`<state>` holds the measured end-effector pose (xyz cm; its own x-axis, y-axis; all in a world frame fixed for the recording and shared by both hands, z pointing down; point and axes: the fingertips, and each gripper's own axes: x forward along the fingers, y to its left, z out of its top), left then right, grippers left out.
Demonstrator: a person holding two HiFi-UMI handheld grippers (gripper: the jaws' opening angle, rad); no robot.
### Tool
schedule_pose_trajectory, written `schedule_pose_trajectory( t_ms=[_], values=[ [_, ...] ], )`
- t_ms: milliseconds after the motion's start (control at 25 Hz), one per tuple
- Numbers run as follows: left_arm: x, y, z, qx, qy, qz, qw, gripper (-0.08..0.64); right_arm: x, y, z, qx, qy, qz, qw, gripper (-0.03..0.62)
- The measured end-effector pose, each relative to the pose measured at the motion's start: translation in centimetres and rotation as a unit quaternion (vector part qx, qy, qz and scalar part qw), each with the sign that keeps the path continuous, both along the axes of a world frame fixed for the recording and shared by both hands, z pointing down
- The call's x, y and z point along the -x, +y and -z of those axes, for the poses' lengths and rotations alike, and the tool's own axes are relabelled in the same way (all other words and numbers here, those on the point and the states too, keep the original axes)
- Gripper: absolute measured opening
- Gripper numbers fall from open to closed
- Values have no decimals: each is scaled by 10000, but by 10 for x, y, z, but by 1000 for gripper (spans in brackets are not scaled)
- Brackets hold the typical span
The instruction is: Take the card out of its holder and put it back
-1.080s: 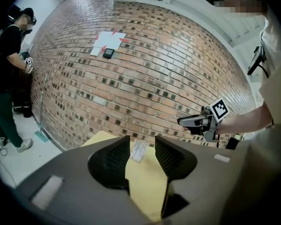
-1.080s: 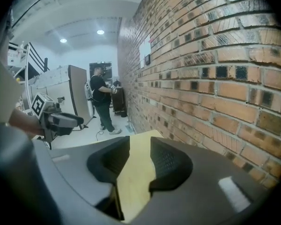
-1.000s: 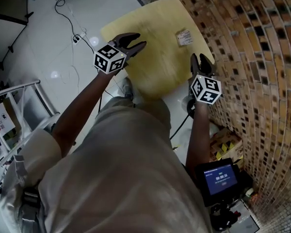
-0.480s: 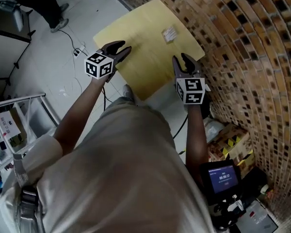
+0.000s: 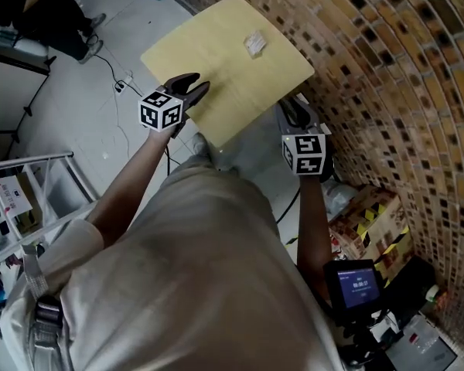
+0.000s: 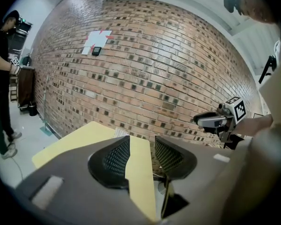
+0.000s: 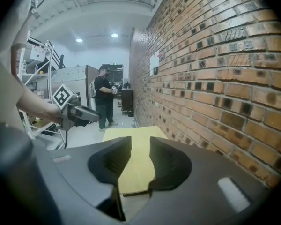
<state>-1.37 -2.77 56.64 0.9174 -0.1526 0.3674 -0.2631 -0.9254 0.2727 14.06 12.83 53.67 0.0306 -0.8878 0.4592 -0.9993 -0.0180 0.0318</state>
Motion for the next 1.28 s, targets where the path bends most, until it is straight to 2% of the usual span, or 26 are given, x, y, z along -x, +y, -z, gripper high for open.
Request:
schedule_pose_trajectory(
  t_ms=[160, 240, 560, 840, 1120, 1280],
  values=[
    [-4, 42, -17, 56, -100, -13, 9999, 187, -18, 55, -5, -93, -220, -331, 9992, 112],
    [2, 52, -19, -4, -150, 37, 9999, 181, -21, 64, -8, -276, -437, -523, 9973, 106],
    [49, 99, -29, 133, -373, 208, 9990, 181, 3, 97, -51, -323, -1051, -1037, 9885, 106],
    [74, 101, -27, 190, -361, 510, 9979, 181, -5, 108, -69, -304, -1417, -1399, 9795, 106],
    [80, 74, -10, 15, -258, 529, 9983, 181, -17, 86, -56, -490, -1416, -1527, 9769, 106],
    [77, 59, -6, 5, -177, 567, 9982, 181, -21, 76, -59, -446, -1409, -1561, 9766, 106]
  ],
)
